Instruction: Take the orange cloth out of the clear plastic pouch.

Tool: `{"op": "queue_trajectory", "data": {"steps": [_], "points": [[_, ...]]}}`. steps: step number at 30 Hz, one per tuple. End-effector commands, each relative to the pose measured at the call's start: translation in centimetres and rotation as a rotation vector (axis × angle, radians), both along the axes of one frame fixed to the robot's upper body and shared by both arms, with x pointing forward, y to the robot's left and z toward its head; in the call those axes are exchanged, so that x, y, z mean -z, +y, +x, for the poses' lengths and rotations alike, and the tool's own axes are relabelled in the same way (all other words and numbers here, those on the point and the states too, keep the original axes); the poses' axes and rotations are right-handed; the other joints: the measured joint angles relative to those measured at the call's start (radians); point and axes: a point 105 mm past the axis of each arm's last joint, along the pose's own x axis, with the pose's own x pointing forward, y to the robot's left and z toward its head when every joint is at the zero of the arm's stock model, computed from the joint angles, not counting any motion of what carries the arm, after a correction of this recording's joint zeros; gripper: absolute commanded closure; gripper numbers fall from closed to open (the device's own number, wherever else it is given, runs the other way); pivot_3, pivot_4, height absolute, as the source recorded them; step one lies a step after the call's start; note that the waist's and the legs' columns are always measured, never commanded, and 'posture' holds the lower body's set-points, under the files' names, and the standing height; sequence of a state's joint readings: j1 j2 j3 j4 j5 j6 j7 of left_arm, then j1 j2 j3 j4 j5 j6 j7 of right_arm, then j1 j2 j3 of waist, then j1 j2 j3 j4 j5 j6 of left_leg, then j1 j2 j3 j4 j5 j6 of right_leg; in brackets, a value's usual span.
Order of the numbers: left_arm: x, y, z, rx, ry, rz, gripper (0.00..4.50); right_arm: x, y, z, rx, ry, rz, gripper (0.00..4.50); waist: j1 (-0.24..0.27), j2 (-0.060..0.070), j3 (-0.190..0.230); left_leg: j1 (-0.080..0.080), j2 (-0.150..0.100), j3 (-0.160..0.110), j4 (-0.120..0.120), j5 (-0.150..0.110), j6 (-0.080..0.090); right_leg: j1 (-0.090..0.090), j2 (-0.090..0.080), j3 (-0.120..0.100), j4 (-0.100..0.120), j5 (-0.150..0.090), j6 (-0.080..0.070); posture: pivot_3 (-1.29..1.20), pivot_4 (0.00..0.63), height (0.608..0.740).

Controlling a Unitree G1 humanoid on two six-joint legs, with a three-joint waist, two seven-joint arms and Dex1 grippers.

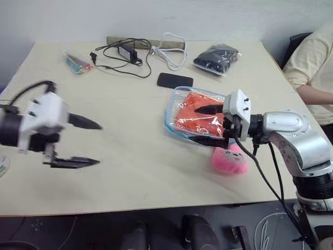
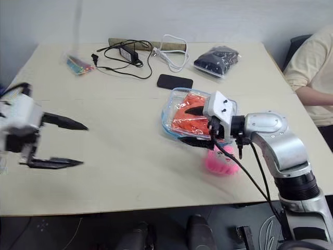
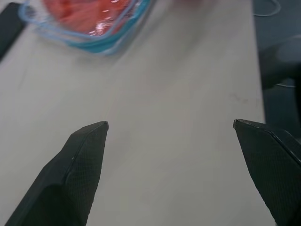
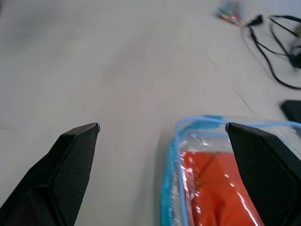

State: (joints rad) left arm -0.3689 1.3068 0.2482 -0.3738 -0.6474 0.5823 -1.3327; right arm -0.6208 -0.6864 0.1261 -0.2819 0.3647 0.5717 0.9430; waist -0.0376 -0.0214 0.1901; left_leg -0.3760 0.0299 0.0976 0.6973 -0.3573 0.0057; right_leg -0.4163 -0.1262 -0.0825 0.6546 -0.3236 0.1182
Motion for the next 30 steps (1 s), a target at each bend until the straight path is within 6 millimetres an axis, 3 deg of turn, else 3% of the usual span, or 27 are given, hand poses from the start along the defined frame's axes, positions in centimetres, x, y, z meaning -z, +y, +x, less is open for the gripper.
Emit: {"op": "queue_trajectory", "data": {"steps": [1, 5, 12, 16, 26, 30], "points": [[-0.4, -1.3, 0.0, 0.066, -0.014, -0.003, 0.01, 1.6, 1.8, 0.5, 0.072, -0.048, -0.073, 0.00, 0.002, 0.000, 0.000, 0.000, 0.000, 0.000, 0.000, 0.000, 0.000, 0.000, 0.001, 0.000, 0.000, 0.000, 0.000, 0.00, 0.150, 0.740], [-0.6, -1.9, 0.5, 0.083, -0.014, -0.013, 0.01, 4.1, 2.6, 1.8, 0.143, -0.080, -0.162, 0.00, 0.009, 0.000, 0.000, 0.000, -0.001, 0.000, 0.001, 0.000, 0.000, 0.000, 0.001, 0.002, 0.000, 0.000, 0.000, 0.00, 0.150, 0.740], [-0.6, -2.1, 1.1, 0.065, -0.025, -0.021, 0.01, 5.0, 1.3, 4.6, 0.291, -0.144, -0.190, 0.00, 0.010, 0.000, 0.000, 0.000, 0.000, -0.001, 0.001, 0.000, 0.000, 0.001, 0.001, 0.002, -0.001, 0.000, 0.000, 0.00, 0.150, 0.740], [-0.4, -2.5, 1.2, 0.069, -0.027, -0.036, 0.00, 5.3, 1.0, 4.9, 0.298, -0.137, -0.187, 0.95, 0.009, 0.000, 0.000, 0.000, 0.000, -0.001, 0.001, 0.000, 0.000, 0.001, 0.002, 0.002, -0.001, 0.000, 0.000, 0.00, 0.150, 0.740], [-0.7, -2.6, 1.6, 0.053, -0.043, -0.063, 0.00, 6.4, 1.0, 4.6, 0.235, -0.152, -0.236, 4.29, 0.010, 0.000, 0.000, 0.000, 0.001, -0.001, 0.001, 0.000, 0.000, 0.001, 0.002, 0.002, -0.001, 0.000, 0.000, 0.00, 0.150, 0.740], [-0.5, -2.3, 1.5, 0.039, -0.039, -0.061, 0.00, 6.2, 2.5, 3.1, 0.060, -0.106, -0.196, 4.45, 0.008, 0.000, 0.000, 0.000, 0.001, -0.001, 0.001, 0.000, 0.000, 0.001, 0.002, 0.002, -0.001, 0.000, 0.000, 0.00, 0.150, 0.740]]}}
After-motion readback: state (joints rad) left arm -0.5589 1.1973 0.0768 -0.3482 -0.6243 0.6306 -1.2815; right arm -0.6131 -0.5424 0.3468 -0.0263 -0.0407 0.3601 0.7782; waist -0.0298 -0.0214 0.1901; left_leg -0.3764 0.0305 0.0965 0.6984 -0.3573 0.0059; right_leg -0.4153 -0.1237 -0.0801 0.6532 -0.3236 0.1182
